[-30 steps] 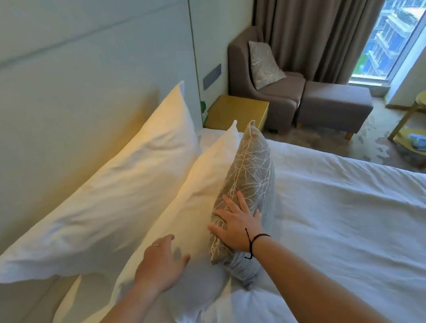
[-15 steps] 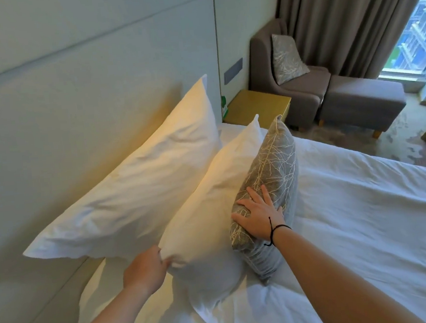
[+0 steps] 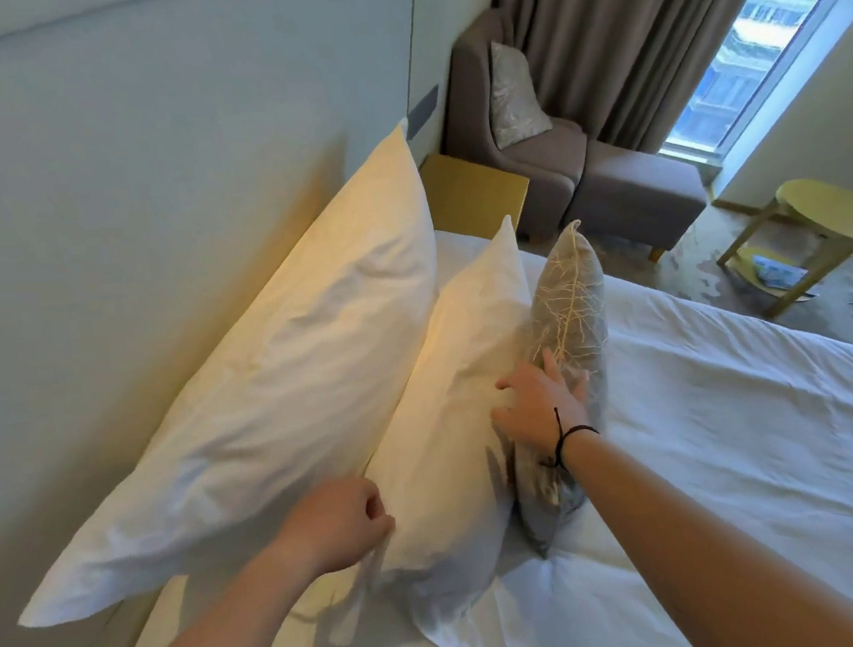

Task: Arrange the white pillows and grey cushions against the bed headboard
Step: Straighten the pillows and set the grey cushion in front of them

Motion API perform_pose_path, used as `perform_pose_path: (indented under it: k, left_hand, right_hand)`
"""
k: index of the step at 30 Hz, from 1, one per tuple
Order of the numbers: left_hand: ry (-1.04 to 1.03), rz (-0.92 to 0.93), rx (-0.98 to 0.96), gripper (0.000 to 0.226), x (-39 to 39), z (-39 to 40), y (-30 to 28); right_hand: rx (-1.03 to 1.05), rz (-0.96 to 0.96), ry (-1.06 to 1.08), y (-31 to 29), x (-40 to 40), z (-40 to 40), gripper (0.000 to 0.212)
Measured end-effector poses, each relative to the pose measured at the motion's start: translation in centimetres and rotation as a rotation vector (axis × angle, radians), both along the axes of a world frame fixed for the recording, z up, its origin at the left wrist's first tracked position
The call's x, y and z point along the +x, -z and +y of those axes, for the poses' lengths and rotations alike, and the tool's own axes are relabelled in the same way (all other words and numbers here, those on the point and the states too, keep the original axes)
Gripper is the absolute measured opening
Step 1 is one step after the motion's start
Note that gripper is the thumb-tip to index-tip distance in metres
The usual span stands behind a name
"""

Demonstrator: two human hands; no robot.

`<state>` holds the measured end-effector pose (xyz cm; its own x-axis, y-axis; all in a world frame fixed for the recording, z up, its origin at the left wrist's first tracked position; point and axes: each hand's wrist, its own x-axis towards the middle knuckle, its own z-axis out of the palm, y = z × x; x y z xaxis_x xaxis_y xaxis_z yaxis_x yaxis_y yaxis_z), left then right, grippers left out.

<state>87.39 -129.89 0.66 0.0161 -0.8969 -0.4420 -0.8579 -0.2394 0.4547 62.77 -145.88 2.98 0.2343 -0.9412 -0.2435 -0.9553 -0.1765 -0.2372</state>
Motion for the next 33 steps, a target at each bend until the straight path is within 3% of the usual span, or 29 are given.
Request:
perform_pose_path:
  k: [4,11,17,20,23,26,33]
  left_hand:
    - [-0.089,0.052,-0.23,0.024,3.9,-2.2,-3.4]
    - [-0.211,-0.015,-0.551,0.04,11.1,-1.8,-5.5]
    - [-0.392,-0.072,-0.305,0.072,14.9,0.9,-3.4]
    - [-0.481,0.018,-0.232,0.078,16.3,2.1,-2.9]
    - [-0.616,0.239,-0.137,0.069,17.6,2.8,-3.1]
    - [-0.677,0.376,-0.087,0.036,18.7,3.6,-4.0]
    - [-0.722,0.285,-0.14,0.046,18.8,8.0,-4.9]
  right_hand:
    - [-0.037,0.014,-0.057,-0.5,5.6,0.1,0.049]
    - [0.265,-0.278,-0.07,0.2,13.5,2.6,0.07]
    - [0.338,-0.378,-0.13,0.9,18.0,4.3,0.077]
    - [0.344,-0.432,-0.156,1.0,20.1,4.6,0.08]
    - [0.287,-0.388,-0.268,0.7,21.9,4.9,0.081]
    - [0.202,-0.349,-0.431,-0.1,23.1,5.1,0.076]
    - [-0.008,-0.157,-0.81,-2.5,26.6,5.7,0.07]
